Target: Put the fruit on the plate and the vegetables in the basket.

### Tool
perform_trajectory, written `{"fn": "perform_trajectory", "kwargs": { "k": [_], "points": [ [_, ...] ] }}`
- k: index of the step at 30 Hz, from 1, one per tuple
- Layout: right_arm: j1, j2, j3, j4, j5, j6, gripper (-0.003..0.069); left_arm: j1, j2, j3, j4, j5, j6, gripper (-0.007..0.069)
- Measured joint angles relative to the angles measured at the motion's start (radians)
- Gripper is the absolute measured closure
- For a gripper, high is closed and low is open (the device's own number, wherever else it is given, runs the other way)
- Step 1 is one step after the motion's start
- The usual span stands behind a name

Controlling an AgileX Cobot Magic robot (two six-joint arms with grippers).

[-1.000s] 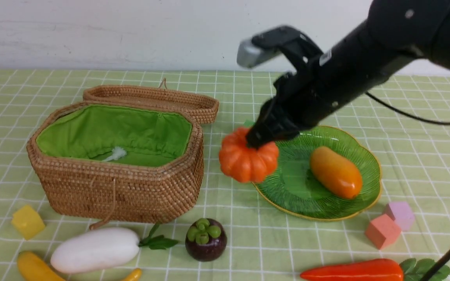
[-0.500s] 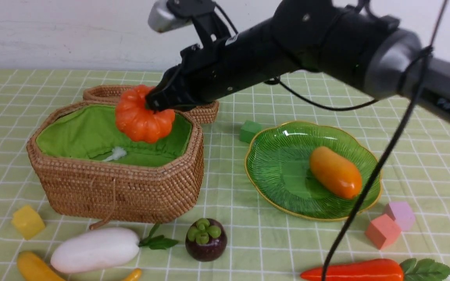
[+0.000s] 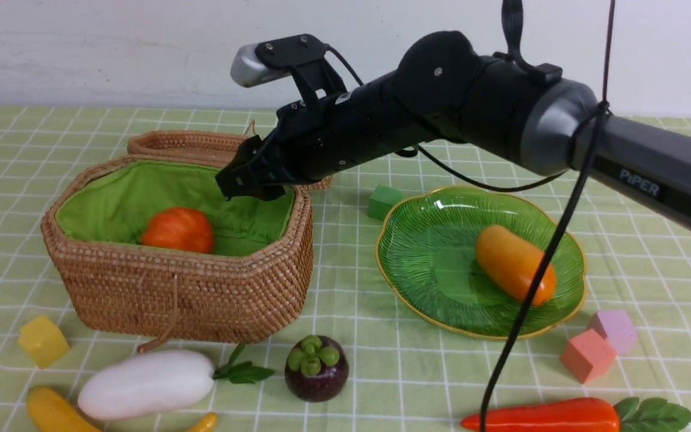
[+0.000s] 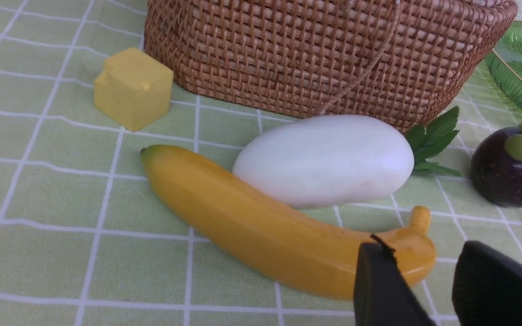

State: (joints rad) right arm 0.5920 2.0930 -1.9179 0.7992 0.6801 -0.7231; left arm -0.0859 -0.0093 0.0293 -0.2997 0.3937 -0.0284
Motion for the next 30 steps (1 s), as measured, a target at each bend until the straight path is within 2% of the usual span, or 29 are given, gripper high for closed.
{"fn": "perform_trajectory", "kwargs": {
  "k": [3,4,7,11,17,24,30],
  "points": [
    [-0.001,-0.052,0.0,-0.069,0.08,0.013,0.0037,0.0,0.0,0.0,0.0,0.0,0.0,0.0386],
    [-0.001,-0.079,0.0,-0.111,0.151,0.018,0.0005,0.0,0.0,0.0,0.0,0.0,0.0,0.0386],
    [-0.001,-0.142,-0.001,-0.222,0.356,0.079,-0.0019,0.0,0.0,0.0,0.0,0.0,0.0,0.0386],
    [0.0,-0.161,0.029,-0.274,0.47,0.19,-0.0013,0.0,0.0,0.0,0.0,0.0,0.0,0.0386],
    [0.013,-0.12,0.162,-0.297,0.456,0.274,-0.0011,0.0,0.0,0.0,-0.001,-0.001,0.0,0.0386],
    [0.044,-0.028,0.181,-0.318,0.353,0.278,-0.0008,0.0,0.0,0.0,-0.001,-0.001,0.0,0.0386],
    [0.083,0.041,0.181,-0.4,0.359,0.278,-0.0008,0.0,0.0,0.0,-0.001,-0.001,0.0,0.0386]
  ]
}}
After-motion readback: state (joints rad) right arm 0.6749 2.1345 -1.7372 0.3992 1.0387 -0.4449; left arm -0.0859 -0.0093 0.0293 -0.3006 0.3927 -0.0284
